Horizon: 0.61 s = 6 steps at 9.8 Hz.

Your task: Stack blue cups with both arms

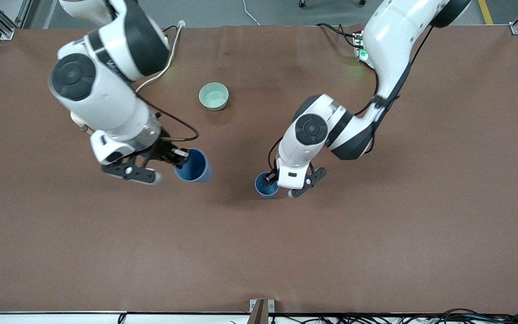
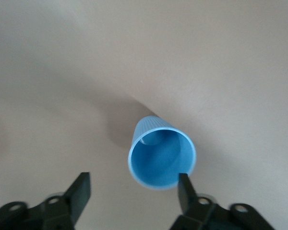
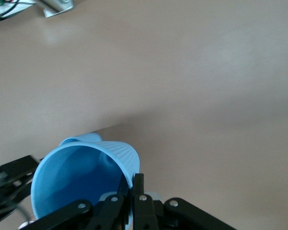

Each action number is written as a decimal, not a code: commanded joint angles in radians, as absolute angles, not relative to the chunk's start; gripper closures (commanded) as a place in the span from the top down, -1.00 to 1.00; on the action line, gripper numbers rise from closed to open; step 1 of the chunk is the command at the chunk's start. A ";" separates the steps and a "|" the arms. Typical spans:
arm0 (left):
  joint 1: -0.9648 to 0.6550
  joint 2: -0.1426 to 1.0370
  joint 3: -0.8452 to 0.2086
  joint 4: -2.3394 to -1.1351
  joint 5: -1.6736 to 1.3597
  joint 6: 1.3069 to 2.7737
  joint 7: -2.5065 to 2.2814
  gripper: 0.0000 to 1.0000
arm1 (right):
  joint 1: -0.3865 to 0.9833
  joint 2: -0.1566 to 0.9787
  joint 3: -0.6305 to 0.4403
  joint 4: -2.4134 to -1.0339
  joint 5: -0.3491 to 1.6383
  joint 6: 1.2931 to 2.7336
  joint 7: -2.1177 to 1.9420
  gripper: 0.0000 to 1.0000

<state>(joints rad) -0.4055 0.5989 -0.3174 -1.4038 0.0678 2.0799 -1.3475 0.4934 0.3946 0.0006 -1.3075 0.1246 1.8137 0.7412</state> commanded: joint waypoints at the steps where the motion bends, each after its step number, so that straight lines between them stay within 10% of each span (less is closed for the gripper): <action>1: -0.358 0.406 -0.304 -1.451 0.091 1.933 -1.298 1.00 | 0.578 0.449 -0.012 -1.330 0.135 1.931 0.837 -0.99; 6: -0.102 0.122 -0.302 -1.453 0.091 1.672 -0.859 1.00 | 0.681 0.610 -0.014 -1.328 0.109 2.131 0.893 -0.98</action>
